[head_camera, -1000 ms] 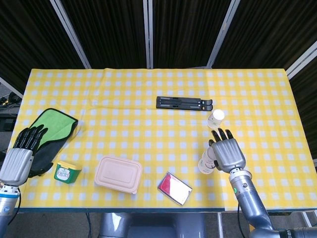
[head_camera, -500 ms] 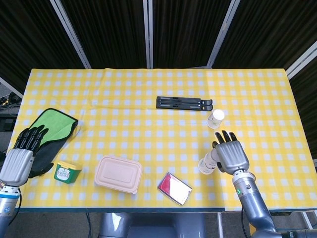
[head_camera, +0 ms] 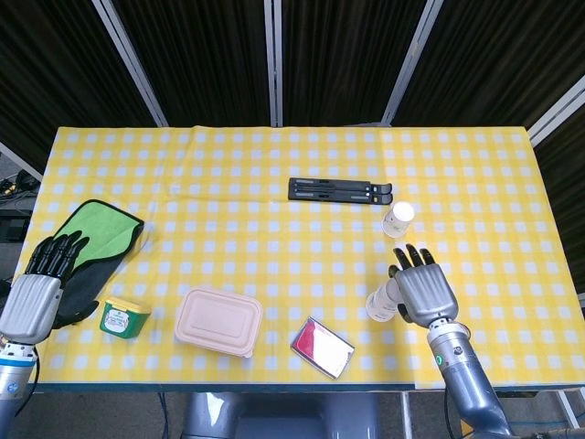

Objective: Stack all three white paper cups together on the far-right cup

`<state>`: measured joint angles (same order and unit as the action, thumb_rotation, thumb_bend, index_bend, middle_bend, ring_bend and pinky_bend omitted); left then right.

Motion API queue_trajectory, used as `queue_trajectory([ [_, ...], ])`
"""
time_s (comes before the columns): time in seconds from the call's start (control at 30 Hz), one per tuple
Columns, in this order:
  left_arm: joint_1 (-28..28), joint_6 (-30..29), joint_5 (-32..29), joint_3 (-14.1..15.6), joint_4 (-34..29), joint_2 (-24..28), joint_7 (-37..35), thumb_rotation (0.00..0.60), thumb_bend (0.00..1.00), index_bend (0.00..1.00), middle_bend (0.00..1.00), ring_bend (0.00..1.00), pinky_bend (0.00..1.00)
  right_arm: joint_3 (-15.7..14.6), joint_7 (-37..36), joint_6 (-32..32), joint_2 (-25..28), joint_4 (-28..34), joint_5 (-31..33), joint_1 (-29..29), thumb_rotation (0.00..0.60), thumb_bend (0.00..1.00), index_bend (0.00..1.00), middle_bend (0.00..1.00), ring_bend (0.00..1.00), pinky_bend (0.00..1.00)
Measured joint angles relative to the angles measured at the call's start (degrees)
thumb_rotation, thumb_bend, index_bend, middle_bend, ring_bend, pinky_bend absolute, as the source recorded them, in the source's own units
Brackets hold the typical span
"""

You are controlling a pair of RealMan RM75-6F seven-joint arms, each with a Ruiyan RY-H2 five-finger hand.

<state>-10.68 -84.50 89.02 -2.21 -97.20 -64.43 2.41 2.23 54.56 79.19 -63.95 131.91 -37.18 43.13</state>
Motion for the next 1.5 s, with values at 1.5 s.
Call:
queue_trajectory([
  [1.5, 0.1, 0.8, -0.2, -0.4, 0.1, 0.3, -0.3, 0.600, 0.18, 0.00, 0.00, 0.00, 0.00, -1.6, -2.9, -8.5, -6.5, -11.7, 7.4, 2.5, 0.600, 0.20, 0.31, 0.00, 0.00, 0.07],
])
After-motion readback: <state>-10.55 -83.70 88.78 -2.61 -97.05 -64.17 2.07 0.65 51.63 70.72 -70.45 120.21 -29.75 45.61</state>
